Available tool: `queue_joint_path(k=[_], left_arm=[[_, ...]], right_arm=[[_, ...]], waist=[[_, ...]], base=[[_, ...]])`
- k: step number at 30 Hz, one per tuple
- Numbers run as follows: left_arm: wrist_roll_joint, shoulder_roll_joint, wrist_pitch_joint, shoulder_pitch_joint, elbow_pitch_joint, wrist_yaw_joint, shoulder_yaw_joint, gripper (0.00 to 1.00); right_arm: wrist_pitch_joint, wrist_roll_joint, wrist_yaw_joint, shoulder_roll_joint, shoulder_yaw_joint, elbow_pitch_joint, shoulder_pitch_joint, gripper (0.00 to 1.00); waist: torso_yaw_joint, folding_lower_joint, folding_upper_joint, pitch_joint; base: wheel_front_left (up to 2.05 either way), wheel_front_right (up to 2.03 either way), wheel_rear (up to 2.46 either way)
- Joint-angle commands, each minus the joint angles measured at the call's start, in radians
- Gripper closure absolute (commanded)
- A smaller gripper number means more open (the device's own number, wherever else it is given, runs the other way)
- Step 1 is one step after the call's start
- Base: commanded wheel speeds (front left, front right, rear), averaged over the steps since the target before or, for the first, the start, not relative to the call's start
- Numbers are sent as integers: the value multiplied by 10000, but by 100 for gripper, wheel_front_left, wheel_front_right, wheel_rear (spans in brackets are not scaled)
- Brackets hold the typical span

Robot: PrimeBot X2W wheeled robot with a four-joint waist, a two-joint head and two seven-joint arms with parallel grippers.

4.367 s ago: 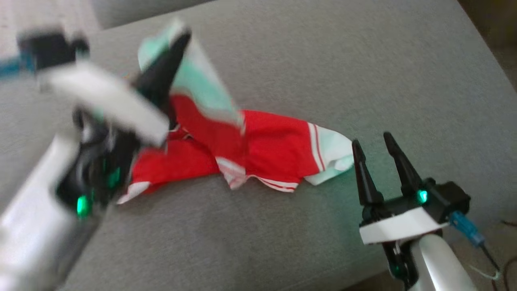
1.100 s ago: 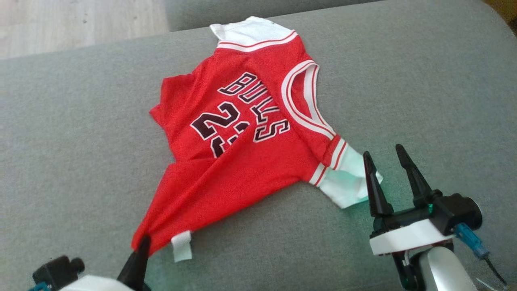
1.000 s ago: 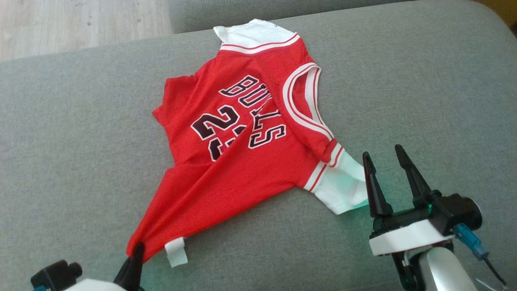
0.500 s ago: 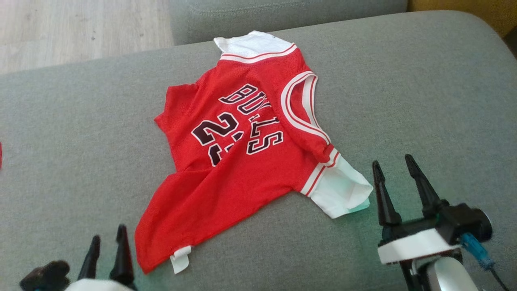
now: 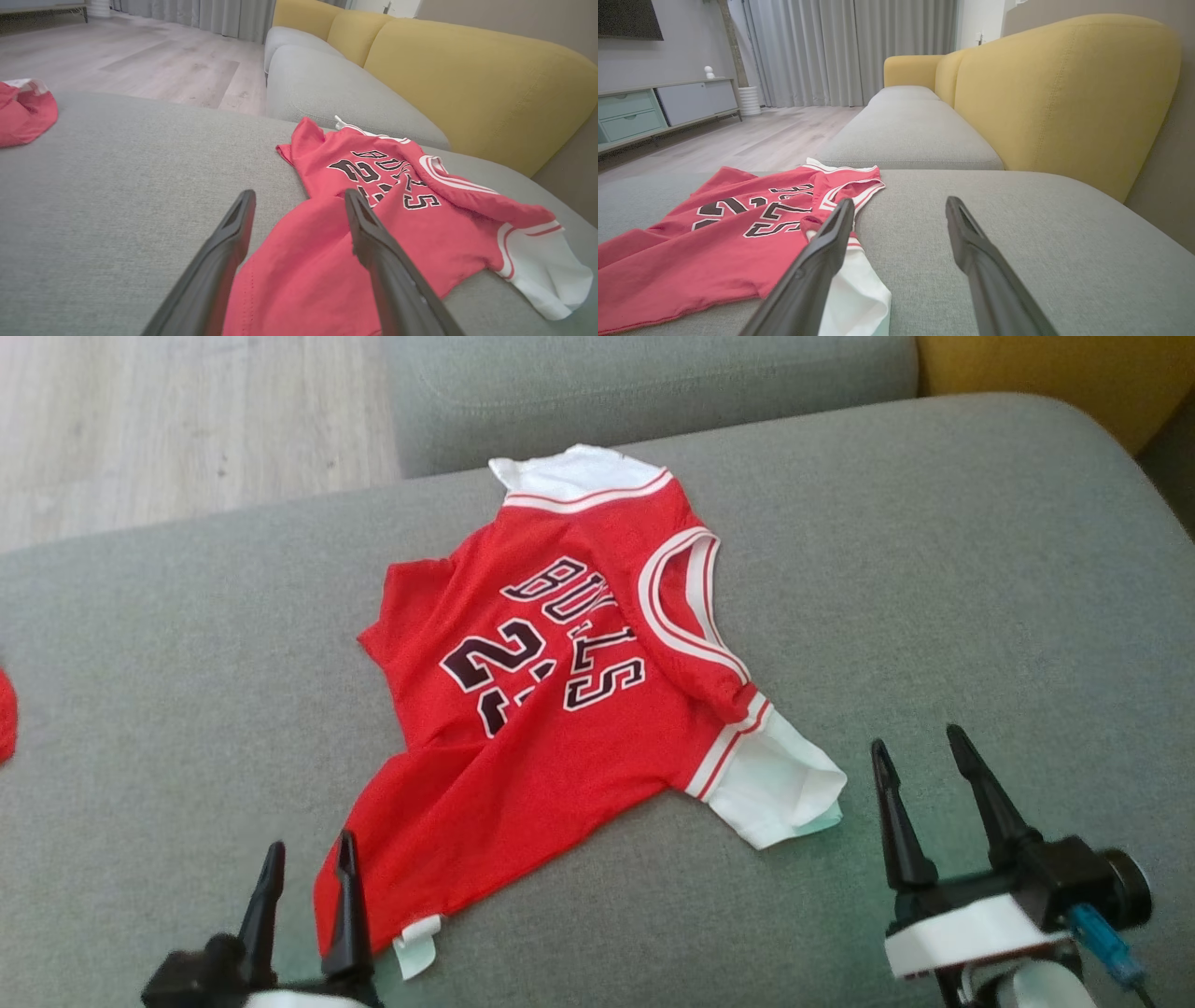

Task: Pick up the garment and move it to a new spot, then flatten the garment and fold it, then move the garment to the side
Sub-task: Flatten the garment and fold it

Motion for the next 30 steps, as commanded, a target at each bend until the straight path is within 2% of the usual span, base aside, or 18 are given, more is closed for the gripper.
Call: queue_joint_path(k=[1,10,15,24,30], left_arm=[[299,12,-122,-149,-132,-99,543,0],[3307,-1336,-123,375,946,-1462,2519,0],[4487,-2112,-123,396,1299,-2132,3491,0],[5608,-2932,-123,262,1628,-3042,4465,0],[5910,-3137,-124,351,1731,-3336,4785,0]], right_arm=[[-65,-72,77,-33,148,-317,-110,0],[-65,-349,77,-33,-10,92,136,0],[-65,-412,77,-33,-161,418,109,0],[-65,-305,77,-33,38,809,-38,0],[-65,-231,77,-33,110,895,-60,0]], waist=[[40,0,0,-94],[370,0,0,-386],[478,0,0,-384],[565,0,0,-352],[632,0,0,-406]], base=[[0,0,0],[0,0,0],[0,0,0],[0,0,0],[0,0,0]])
